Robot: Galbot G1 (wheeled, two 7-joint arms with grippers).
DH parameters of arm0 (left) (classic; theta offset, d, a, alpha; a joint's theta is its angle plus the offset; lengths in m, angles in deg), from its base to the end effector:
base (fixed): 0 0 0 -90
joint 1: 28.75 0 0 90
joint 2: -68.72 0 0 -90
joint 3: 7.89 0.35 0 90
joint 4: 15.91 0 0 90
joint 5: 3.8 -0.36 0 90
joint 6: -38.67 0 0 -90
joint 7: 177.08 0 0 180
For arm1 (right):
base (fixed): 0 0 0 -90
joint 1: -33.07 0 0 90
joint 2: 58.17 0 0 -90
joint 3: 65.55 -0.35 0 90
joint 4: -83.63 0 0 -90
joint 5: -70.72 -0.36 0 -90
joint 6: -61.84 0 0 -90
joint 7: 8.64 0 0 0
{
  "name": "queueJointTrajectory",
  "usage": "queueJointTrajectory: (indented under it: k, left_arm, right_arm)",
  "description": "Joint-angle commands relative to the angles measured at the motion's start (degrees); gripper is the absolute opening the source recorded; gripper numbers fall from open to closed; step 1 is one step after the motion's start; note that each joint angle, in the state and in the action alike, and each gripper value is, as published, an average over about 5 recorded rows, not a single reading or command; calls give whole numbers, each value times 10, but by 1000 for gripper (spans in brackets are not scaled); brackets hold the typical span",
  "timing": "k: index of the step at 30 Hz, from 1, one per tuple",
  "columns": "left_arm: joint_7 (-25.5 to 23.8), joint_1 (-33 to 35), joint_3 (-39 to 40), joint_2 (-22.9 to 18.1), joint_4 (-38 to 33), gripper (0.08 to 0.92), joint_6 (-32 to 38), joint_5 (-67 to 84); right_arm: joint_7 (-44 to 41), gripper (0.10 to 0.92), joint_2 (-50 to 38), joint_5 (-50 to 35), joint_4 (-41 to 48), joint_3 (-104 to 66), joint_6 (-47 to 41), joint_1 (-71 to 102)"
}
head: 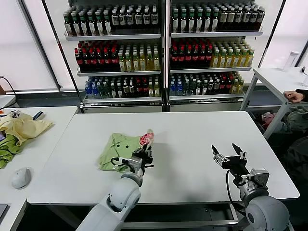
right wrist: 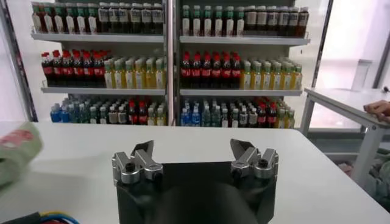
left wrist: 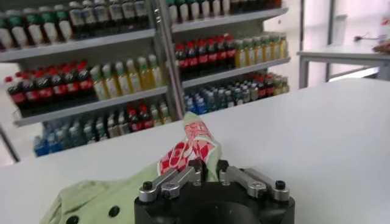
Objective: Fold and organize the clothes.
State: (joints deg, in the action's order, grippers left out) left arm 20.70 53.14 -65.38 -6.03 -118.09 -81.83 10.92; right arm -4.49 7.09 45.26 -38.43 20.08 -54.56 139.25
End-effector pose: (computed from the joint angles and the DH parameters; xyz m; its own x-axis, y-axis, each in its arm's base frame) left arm 0.3381 -0.1104 -0.2691 -0.9192 0.2405 0.3118 0.2975 0.9429 0.1497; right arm 0.2547 -0.0876 -0.2140 -0.9752 -0.0906 0.2020 -0.0969 0.9951 -0.0215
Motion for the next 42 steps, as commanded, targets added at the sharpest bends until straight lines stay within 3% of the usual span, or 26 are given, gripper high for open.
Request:
queueJointTrajectory:
  k: [1, 9, 18, 28, 35, 42]
  left_arm:
    - [42, -34, 54, -24, -9, 341, 42, 49]
    - [46, 76, -70, 35, -122, 574, 77, 92]
    - [43, 206, -213, 78, -156, 805, 111, 74]
    - [43, 265, -252, 70, -171, 823, 136, 49]
    - [43, 281, -258, 68, -177, 823, 141, 47]
    - [42, 283, -257, 66, -180, 823, 141, 47]
  right_arm:
    - [5, 823, 0, 2, 7, 17, 1, -14]
    - [66, 823, 38, 13, 54, 170, 16, -84]
    - [131, 823, 137, 32, 198, 329, 19, -189]
    - [165, 823, 210, 5, 293, 373, 18, -234]
    - [196, 807, 222, -36, 312, 364, 17, -237]
    - [211, 630, 220, -71, 307, 350, 15, -233]
